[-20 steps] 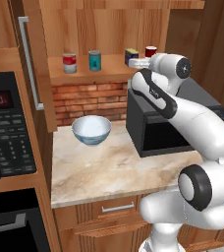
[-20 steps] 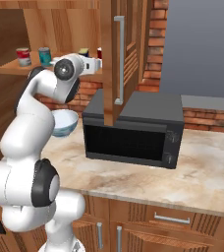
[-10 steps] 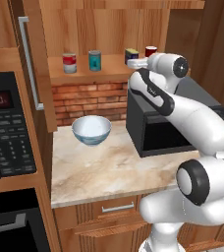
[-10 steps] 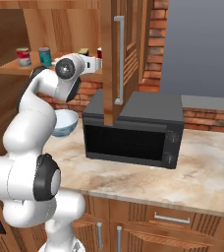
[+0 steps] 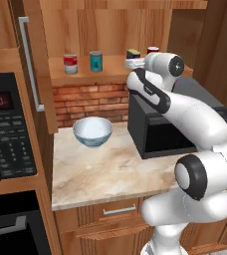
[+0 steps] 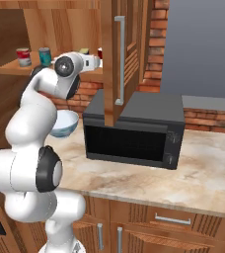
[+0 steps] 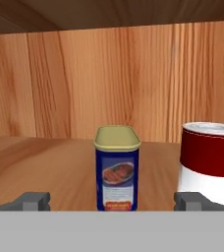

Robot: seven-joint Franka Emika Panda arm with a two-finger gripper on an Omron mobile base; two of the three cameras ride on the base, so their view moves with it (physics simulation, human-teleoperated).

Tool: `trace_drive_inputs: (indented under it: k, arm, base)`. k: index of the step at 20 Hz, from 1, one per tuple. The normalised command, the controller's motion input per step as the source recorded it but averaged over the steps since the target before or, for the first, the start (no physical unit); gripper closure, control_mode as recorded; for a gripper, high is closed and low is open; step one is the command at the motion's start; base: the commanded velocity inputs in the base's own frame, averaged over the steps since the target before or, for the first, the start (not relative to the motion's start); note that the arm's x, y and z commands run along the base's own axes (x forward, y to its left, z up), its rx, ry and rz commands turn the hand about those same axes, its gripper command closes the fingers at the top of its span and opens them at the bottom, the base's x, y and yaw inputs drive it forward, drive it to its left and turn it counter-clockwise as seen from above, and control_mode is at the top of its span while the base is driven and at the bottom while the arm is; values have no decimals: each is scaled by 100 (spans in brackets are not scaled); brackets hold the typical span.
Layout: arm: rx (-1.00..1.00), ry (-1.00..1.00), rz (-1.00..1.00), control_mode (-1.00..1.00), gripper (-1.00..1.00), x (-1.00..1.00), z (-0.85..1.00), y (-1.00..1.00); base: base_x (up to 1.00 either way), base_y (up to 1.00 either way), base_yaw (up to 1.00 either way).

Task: Stack two cans on top of the other two cans in the cabinet.

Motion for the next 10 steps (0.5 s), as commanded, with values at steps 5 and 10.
trace_drive_inputs:
  k: [5, 10]
  arm:
    - [0, 0, 1, -100, -100, 19, 0, 0]
    - [0, 0, 1, -100, -100, 21, 0, 0]
  base:
    - [0, 0, 0]
    - [0, 0, 0]
